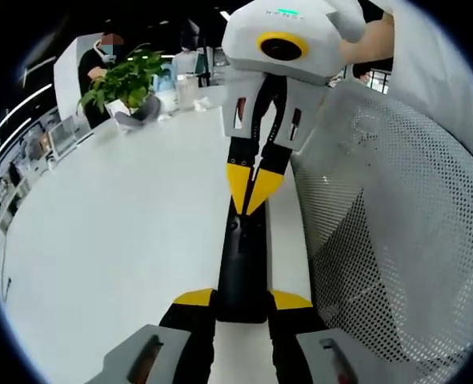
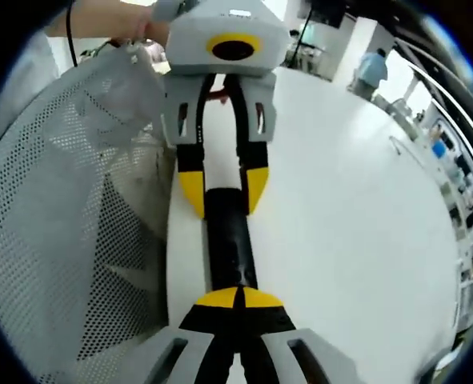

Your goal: Press the specified remote control buttons in sequence, fully releasing each button before pressing the next.

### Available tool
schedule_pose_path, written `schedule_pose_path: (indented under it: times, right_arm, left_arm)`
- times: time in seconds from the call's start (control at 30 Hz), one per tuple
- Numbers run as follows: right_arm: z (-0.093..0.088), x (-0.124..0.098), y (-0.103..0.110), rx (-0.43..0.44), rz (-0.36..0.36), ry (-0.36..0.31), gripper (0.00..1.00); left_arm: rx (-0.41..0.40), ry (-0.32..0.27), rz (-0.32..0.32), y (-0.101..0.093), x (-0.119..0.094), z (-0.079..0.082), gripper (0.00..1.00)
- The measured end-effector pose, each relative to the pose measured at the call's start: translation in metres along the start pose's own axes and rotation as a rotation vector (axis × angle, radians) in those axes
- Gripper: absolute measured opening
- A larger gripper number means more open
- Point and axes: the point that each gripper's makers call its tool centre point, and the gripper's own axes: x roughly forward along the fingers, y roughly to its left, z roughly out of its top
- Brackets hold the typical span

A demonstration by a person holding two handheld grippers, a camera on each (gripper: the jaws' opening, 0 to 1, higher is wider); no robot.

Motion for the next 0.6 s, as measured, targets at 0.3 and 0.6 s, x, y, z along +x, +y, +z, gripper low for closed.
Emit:
schedule_pose_path:
  times: [0.3, 0.6]
  right_arm:
    - [0.0, -0.003, 0.002, 0.17, 0.007, -0.081, 0.0]
    - [0.013, 0.002, 0.019, 0.022, 0.031, -0.059, 0.0]
  left_arm:
    - [0.008, 0.026, -0.005, -0.002, 0.002, 0.0, 0.24]
    - [0.025, 0.025, -0.022, -0.006, 0.003, 0.0, 0.24]
